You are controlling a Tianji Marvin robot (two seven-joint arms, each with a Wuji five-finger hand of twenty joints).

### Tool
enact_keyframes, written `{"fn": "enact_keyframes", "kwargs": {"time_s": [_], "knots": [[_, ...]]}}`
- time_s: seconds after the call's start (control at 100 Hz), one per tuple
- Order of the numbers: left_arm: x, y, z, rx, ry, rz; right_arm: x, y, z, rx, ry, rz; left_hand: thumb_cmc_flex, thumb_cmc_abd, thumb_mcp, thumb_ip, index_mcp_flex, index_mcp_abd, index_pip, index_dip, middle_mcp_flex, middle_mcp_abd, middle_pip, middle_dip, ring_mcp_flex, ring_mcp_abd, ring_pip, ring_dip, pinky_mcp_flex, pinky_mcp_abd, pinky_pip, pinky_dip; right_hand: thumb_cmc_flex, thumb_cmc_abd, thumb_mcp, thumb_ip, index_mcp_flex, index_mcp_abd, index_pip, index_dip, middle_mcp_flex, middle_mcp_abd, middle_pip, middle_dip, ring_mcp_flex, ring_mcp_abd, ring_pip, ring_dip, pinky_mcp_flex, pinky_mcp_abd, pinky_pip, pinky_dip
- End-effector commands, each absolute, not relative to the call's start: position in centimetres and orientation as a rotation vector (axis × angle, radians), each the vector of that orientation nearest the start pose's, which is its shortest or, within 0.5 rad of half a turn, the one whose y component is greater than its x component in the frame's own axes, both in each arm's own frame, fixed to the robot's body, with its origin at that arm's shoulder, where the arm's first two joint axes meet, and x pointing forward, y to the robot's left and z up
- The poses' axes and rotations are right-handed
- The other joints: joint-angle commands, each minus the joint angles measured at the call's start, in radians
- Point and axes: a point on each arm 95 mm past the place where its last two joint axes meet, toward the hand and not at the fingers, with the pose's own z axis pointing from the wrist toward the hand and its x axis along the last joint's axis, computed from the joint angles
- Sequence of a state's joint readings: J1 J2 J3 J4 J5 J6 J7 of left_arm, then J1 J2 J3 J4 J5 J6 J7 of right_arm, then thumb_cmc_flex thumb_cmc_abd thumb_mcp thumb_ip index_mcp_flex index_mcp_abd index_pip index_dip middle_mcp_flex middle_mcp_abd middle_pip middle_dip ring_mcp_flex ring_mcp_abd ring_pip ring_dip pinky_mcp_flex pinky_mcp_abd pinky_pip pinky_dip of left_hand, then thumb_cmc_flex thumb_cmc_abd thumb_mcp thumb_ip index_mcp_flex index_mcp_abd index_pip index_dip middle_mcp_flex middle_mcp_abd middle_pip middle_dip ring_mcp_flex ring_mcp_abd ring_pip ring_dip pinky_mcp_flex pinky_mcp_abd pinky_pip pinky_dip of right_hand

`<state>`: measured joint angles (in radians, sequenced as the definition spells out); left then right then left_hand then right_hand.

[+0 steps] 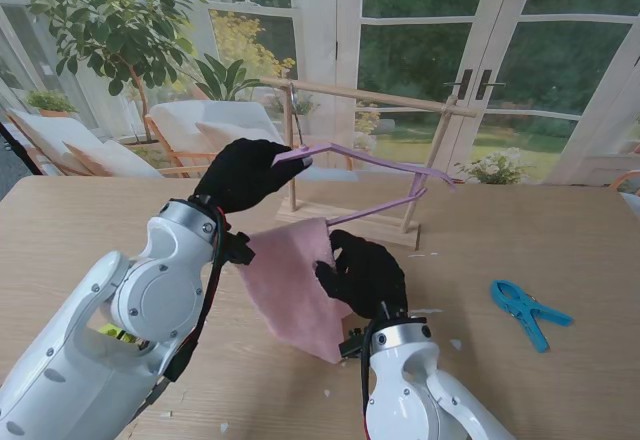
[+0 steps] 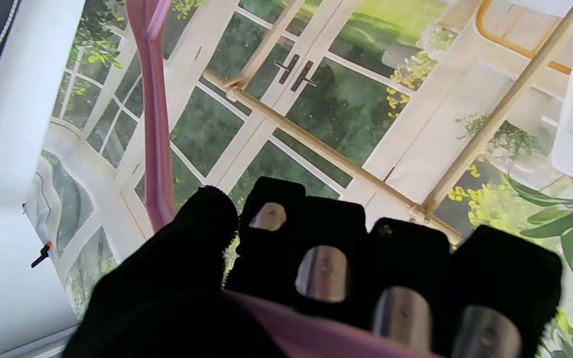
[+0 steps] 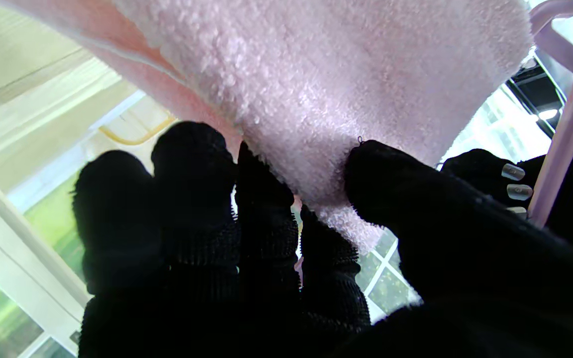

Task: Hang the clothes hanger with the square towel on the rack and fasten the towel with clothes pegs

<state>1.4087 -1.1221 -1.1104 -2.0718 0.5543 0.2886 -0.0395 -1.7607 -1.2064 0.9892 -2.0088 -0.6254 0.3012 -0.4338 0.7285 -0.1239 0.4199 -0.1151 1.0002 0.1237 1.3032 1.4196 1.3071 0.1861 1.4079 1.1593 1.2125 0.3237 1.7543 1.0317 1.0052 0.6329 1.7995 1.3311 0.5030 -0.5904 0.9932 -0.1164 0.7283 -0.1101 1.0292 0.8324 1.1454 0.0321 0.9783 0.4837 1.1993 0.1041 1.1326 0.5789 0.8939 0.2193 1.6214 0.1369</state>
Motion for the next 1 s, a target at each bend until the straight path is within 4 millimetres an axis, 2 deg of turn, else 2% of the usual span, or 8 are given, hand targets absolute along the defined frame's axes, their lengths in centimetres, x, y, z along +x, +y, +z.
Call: {"fn": "enact_keyframes", "kwargs": {"time_s": [0.0, 0.07, 0.21, 0.36, 0.53, 0.79, 0.99], "knots": [[38.2, -9.4, -12.9, -1.331, 1.115, -2.055, 30.2, 11.5, -24.7, 1.541, 0.795, 1.973, 0.018, 0.05, -0.017, 0.036, 0.043, -0.002, 0.018, 0.024, 0.042, -0.024, 0.038, -0.004, 0.05, -0.063, 0.122, 0.012, 0.04, -0.033, 0.295, 0.027, 0.035, -0.033, 0.057, -0.014, 0.02, -0.044, 0.024, -0.013, 0.054, -0.015, 0.061, 0.045, 0.089, -0.011, 0.056, 0.007, 0.061, -0.044, 0.088, 0.519], [38.2, -9.4, -13.0, -1.323, 1.111, -2.042, 30.2, 11.5, -24.5, 1.489, 0.792, 1.961, 0.017, 0.051, -0.017, 0.036, 0.043, -0.002, 0.017, 0.024, 0.043, -0.026, 0.035, -0.007, 0.05, -0.068, 0.122, 0.011, 0.041, -0.04, 0.295, 0.025, 0.031, -0.043, 0.06, -0.018, 0.02, -0.027, 0.039, -0.022, 0.064, -0.013, 0.083, 0.076, 0.111, -0.025, 0.089, 0.017, 0.093, -0.06, 0.114, 0.504], [38.3, -9.3, -13.4, -1.324, 1.127, -2.027, 30.3, 11.6, -23.7, 1.366, 0.789, 1.941, 0.019, 0.051, -0.018, 0.036, 0.043, -0.002, 0.017, 0.024, 0.043, -0.027, 0.036, -0.009, 0.05, -0.069, 0.123, 0.009, 0.042, -0.044, 0.295, 0.024, 0.042, -0.038, 0.038, -0.027, 0.022, -0.038, 0.047, -0.044, 0.05, 0.014, 0.165, 0.154, 0.103, -0.06, 0.211, 0.073, 0.099, -0.116, 0.185, 0.503], [38.4, -9.3, -13.9, -1.324, 1.144, -2.024, 30.4, 11.8, -22.4, 1.272, 0.779, 1.944, 0.018, 0.051, -0.02, 0.036, 0.044, -0.002, 0.017, 0.023, 0.043, -0.029, 0.037, -0.01, 0.05, -0.073, 0.124, 0.008, 0.043, -0.048, 0.295, 0.023, 0.06, -0.031, 0.009, -0.056, 0.031, -0.037, 0.036, -0.071, 0.06, 0.0, 0.214, 0.201, 0.117, -0.089, 0.286, 0.101, 0.119, -0.15, 0.225, 0.504], [38.3, -9.2, -14.4, -1.331, 1.175, -2.044, 30.8, 11.5, -21.0, 1.246, 0.719, 1.949, 0.014, 0.045, -0.018, 0.038, 0.049, -0.007, 0.017, 0.022, 0.043, -0.033, 0.041, -0.011, 0.051, -0.079, 0.125, 0.007, 0.044, -0.054, 0.295, 0.021, 0.06, -0.036, 0.012, -0.06, 0.04, -0.028, 0.036, -0.082, 0.078, -0.02, 0.227, 0.218, 0.118, -0.103, 0.319, 0.117, 0.145, -0.158, 0.238, 0.499], [38.1, -8.6, -14.1, -1.341, 1.193, -2.101, 31.0, 9.1, -19.0, 1.263, 0.608, 1.899, 0.004, 0.039, -0.003, 0.041, 0.056, -0.008, 0.019, 0.021, 0.043, -0.03, 0.049, -0.014, 0.05, -0.077, 0.127, 0.007, 0.043, -0.054, 0.295, 0.023, 0.06, -0.042, 0.019, -0.062, 0.043, -0.013, 0.041, -0.087, 0.087, -0.021, 0.227, 0.224, 0.118, -0.106, 0.335, 0.127, 0.164, -0.161, 0.245, 0.492], [38.0, -8.1, -13.7, -1.359, 1.176, -2.151, 31.0, 6.8, -18.9, 1.293, 0.567, 1.823, -0.004, 0.033, 0.012, 0.041, 0.065, -0.012, 0.019, 0.021, 0.043, -0.03, 0.057, -0.014, 0.05, -0.078, 0.129, 0.01, 0.042, -0.048, 0.295, 0.028, 0.061, -0.043, 0.021, -0.063, 0.047, -0.008, 0.042, -0.091, 0.094, -0.023, 0.23, 0.227, 0.118, -0.109, 0.35, 0.136, 0.177, -0.163, 0.255, 0.49]]}}
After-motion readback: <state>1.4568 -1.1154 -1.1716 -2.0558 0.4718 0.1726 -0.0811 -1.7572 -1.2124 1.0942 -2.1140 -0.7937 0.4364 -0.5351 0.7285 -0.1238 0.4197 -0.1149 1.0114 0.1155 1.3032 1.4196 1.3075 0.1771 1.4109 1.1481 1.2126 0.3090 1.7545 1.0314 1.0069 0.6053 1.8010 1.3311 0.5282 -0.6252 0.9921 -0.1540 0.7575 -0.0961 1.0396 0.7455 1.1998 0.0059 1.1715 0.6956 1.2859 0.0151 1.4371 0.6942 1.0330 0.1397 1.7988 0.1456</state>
